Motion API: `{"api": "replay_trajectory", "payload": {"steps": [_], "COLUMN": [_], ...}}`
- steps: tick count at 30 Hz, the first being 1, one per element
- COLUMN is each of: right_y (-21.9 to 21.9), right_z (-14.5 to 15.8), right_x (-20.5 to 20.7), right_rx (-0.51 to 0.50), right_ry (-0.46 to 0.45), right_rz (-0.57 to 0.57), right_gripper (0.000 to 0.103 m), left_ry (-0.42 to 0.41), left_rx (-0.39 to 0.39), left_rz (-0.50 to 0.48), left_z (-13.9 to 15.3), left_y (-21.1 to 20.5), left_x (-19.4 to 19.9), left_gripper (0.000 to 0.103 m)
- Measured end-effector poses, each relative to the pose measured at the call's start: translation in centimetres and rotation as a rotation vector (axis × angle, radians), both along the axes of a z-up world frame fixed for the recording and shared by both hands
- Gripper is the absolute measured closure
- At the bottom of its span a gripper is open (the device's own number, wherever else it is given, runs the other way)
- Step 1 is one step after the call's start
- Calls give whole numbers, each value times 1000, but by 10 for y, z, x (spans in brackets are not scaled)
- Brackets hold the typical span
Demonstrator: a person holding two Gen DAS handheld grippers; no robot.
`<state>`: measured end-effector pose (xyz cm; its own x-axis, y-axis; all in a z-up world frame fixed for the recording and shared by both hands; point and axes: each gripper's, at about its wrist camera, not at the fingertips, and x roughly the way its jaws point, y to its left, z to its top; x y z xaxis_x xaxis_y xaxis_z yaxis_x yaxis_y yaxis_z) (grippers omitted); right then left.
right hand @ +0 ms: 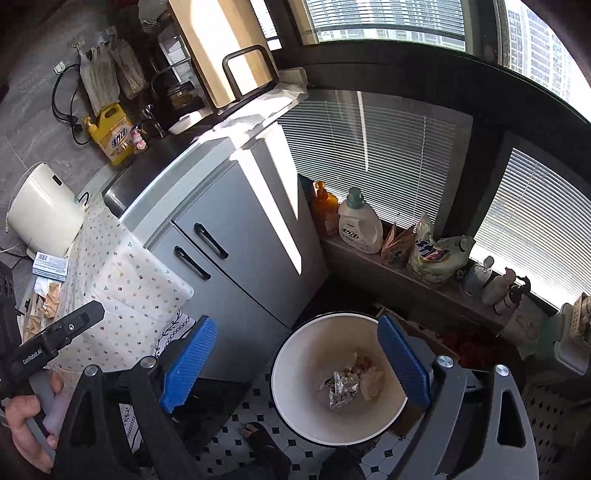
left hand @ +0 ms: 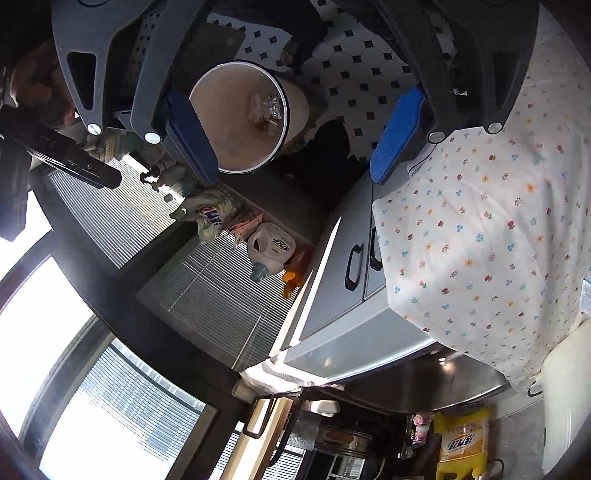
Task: Collect trash
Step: 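Move the left tool back over the counter to the brown paper scrap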
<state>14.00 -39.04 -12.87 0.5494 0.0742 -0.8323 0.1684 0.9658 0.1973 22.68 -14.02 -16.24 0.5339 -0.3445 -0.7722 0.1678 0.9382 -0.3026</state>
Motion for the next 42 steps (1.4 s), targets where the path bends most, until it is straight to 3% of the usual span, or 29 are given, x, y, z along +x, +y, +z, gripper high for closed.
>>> {"api": "replay_trajectory", "payload": {"steps": [3, 9, 28, 42], "right_y": [28, 86, 272, 384], "right_z": [9, 20, 31, 10], "right_x": [14, 39, 74, 86], "right_rx": [-3, 12, 56, 91], "right_ry": [-27, -51, -74, -64], "right_rz": [43, 131, 378, 456], "right_gripper": [8, 8, 8, 11], "left_ry": [-16, -60, -118, -118], "left_rx": [7, 13, 20, 28], "left_rz": [58, 184, 489, 615], "left_z": [7, 24, 35, 22], "left_y": [31, 97, 289, 403], "left_x": [-3, -13, -66, -90], "left_gripper": [14, 6, 6, 6]}}
